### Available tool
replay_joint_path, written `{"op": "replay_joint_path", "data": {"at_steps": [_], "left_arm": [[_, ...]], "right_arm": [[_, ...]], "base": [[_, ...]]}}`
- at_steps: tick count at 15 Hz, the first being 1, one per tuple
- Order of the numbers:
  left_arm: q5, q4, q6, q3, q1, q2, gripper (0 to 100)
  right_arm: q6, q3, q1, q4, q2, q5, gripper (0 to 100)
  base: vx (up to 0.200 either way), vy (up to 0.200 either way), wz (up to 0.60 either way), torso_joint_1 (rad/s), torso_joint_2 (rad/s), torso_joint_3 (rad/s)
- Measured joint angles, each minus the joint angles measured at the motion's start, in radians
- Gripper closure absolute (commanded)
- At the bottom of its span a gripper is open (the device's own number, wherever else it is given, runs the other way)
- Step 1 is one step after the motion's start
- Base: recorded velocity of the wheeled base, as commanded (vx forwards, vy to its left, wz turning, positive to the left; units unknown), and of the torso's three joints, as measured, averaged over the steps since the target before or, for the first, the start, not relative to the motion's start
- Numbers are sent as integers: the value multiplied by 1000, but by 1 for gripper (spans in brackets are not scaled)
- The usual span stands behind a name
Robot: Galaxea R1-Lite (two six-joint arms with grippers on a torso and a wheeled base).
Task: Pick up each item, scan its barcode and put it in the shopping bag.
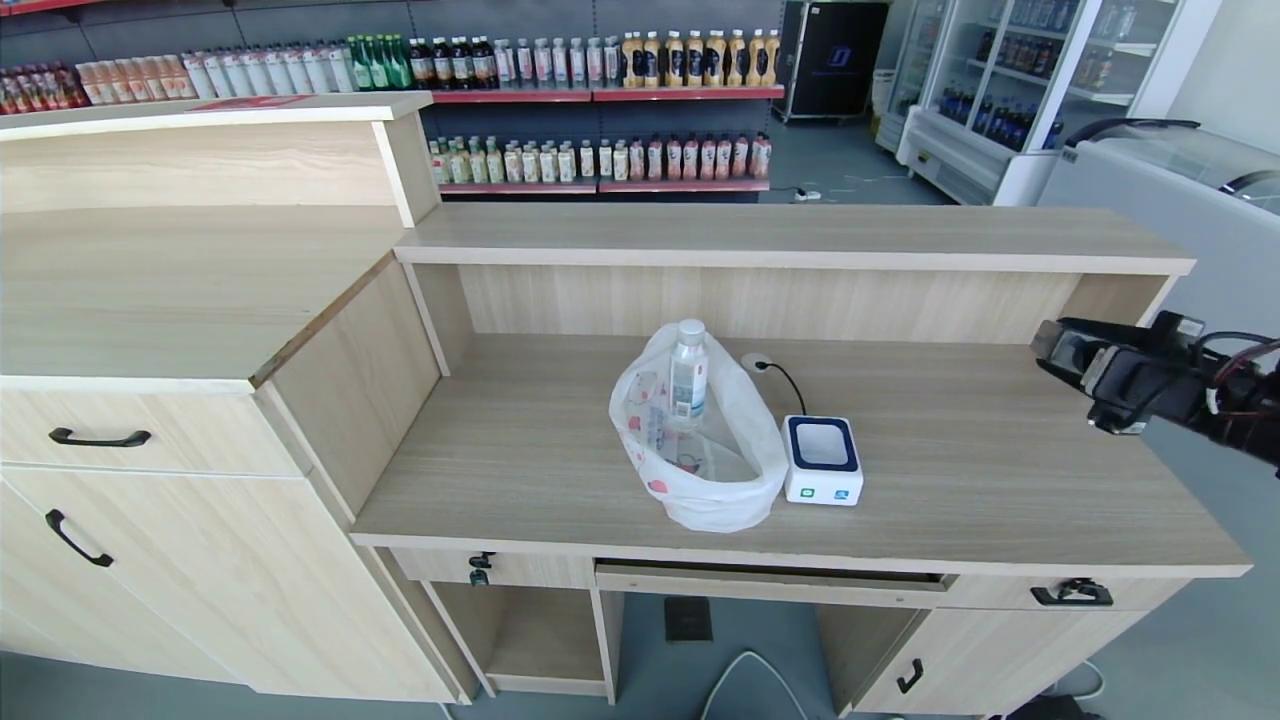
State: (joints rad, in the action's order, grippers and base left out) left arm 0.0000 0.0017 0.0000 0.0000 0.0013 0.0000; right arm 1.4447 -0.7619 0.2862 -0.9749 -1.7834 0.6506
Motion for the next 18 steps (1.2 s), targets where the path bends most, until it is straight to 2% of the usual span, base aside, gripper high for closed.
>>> {"op": "replay_joint_path", "data": {"at_steps": [2,4,6,10,12,15,18], "left_arm": [[0,0,0,0,0,0,0],[0,0,0,0,0,0,0],[0,0,0,0,0,0,0],[0,0,0,0,0,0,0],[0,0,0,0,0,0,0],[0,0,0,0,0,0,0],[0,0,0,0,0,0,0]], "right_arm": [[358,113,-60,-96,120,158,100],[673,162,-193,-178,182,244,100],[824,185,-343,-221,212,295,100],[1007,212,-701,-235,242,315,100],[1070,226,-838,-232,251,316,100],[1137,242,-971,-114,277,311,100],[1097,245,-988,-29,316,309,100]], "base": [[0,0,0,0,0,0],[0,0,0,0,0,0],[0,0,0,0,0,0],[0,0,0,0,0,0],[0,0,0,0,0,0],[0,0,0,0,0,0],[0,0,0,0,0,0]]}}
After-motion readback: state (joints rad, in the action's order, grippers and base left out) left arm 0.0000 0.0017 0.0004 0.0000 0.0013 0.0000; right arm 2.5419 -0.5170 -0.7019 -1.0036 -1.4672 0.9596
